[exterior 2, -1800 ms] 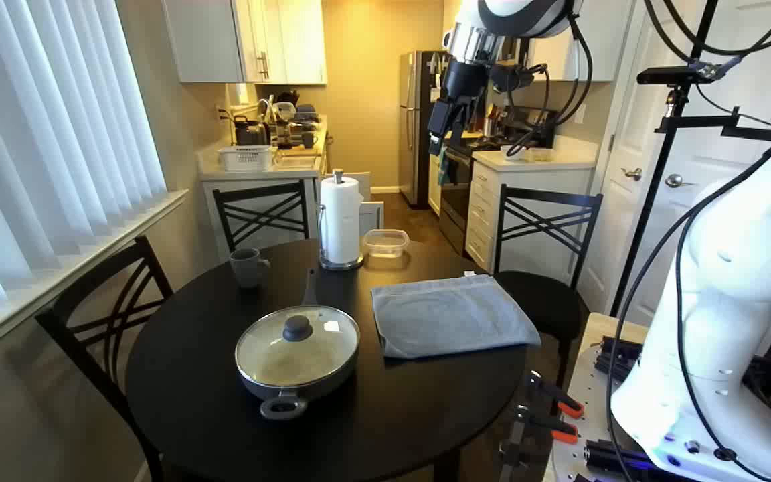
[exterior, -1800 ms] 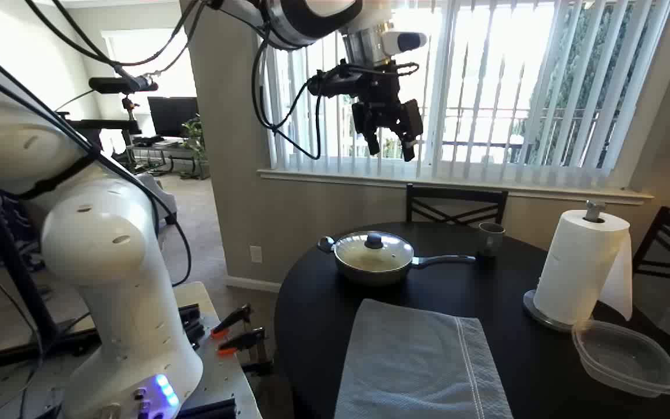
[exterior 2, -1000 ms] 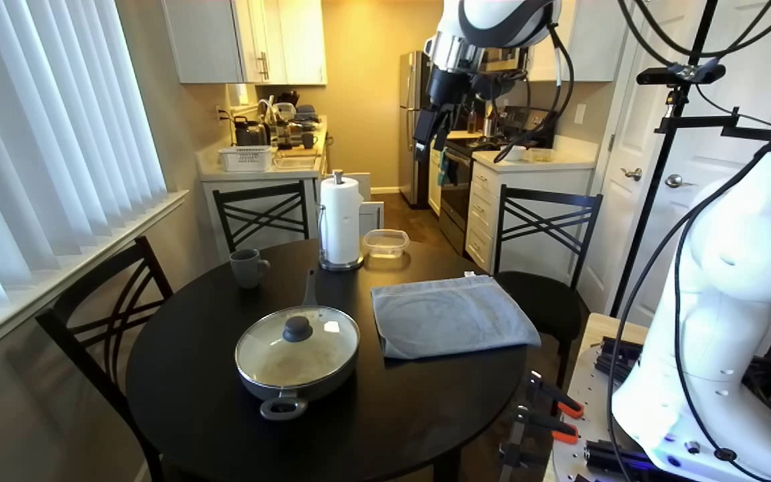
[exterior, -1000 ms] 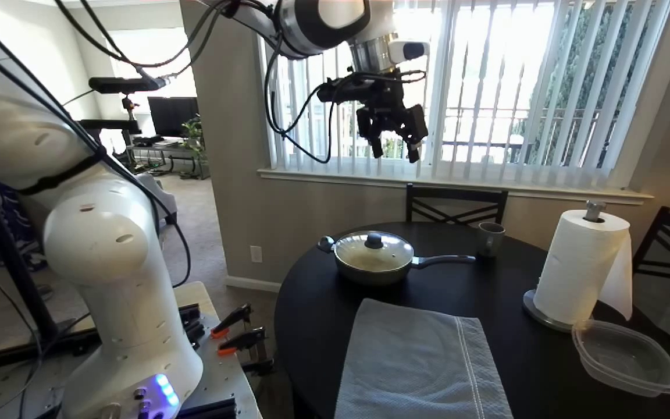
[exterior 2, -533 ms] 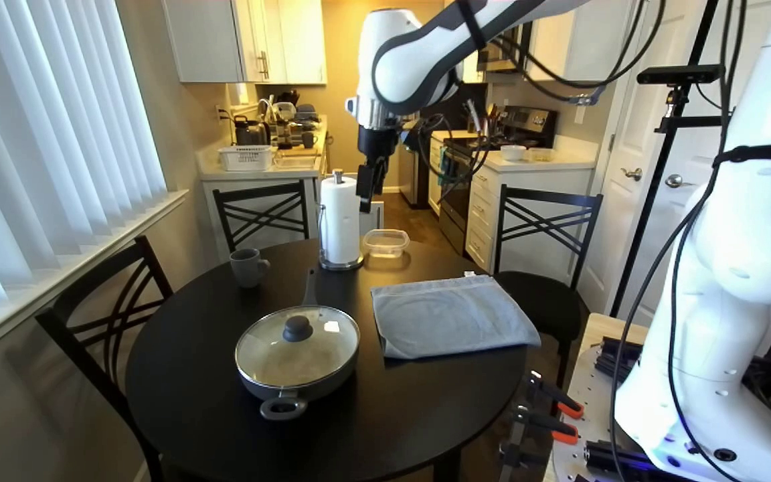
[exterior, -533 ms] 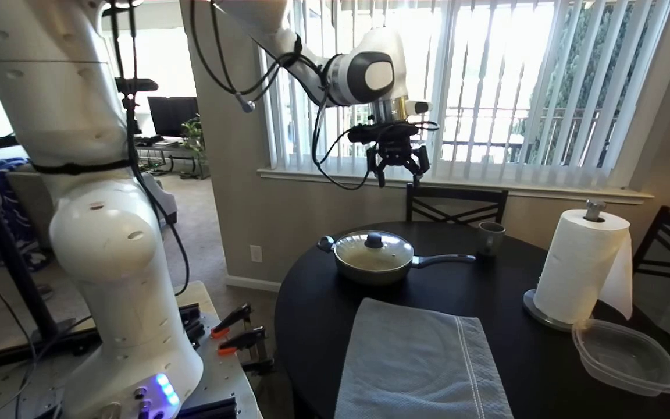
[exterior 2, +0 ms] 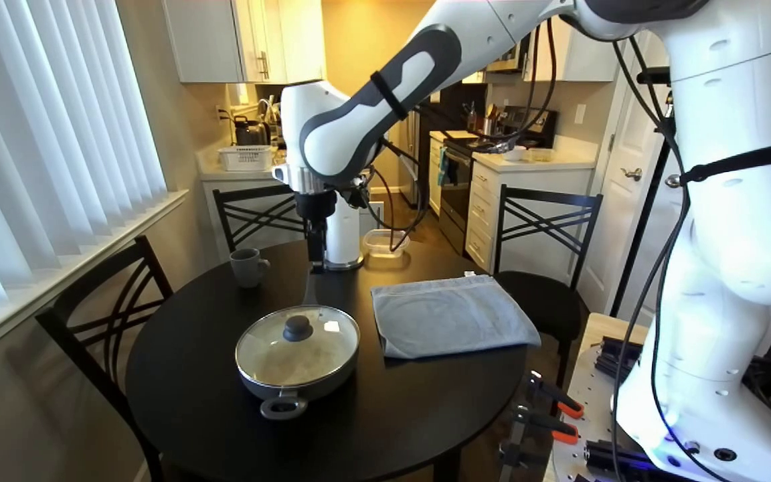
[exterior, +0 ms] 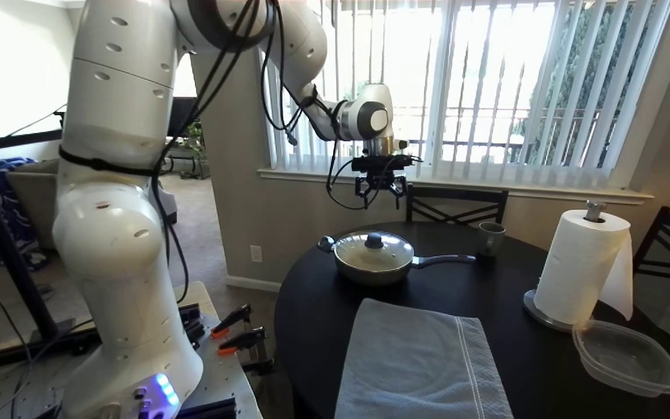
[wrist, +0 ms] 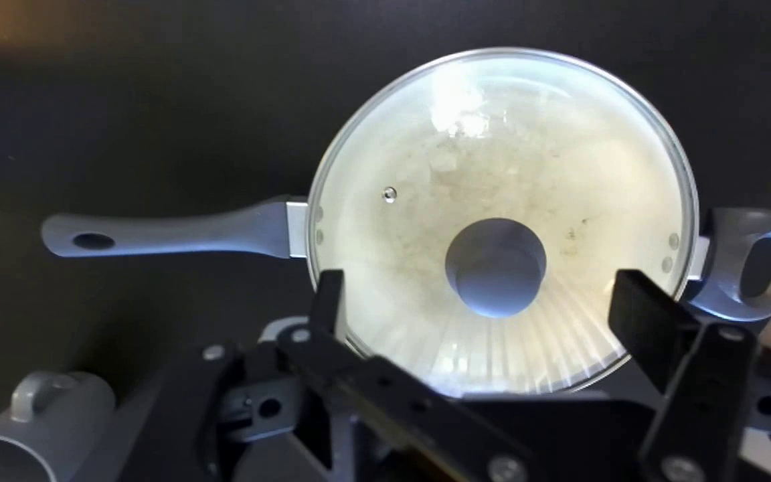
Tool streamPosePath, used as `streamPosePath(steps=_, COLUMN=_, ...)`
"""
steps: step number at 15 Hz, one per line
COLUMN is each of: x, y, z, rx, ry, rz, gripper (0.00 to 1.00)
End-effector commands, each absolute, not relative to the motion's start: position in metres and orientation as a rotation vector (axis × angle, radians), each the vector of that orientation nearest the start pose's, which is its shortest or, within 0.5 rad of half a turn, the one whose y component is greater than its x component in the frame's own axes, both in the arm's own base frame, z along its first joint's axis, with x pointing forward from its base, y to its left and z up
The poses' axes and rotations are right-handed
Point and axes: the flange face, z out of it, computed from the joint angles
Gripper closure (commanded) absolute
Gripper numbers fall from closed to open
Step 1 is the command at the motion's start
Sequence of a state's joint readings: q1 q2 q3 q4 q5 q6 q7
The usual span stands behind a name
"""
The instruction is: Remove the glass lid from the grey pan and put it on the blue towel on the table
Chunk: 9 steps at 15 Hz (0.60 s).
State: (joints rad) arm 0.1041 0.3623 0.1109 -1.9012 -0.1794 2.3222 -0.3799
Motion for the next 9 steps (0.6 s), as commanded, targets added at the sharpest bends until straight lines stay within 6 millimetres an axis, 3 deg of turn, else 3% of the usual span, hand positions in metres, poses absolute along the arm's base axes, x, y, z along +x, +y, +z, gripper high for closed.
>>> streamPosePath(steps=1, x=0.643, y=0.144, z=0.300, rx=-3.006, ry=-1.148, rz=-0.097, gripper=0.00)
streamPosePath(steps=5, x=0.660, y=0.139, z=0.272, rx=-3.010, ry=-1.107, rz=-0.123, gripper=0.00)
streamPosePath(steps=9, x=0.665, y=0.138, z=0.242, rx=-3.001, ry=-1.109, rz=-0.089, gripper=0.00)
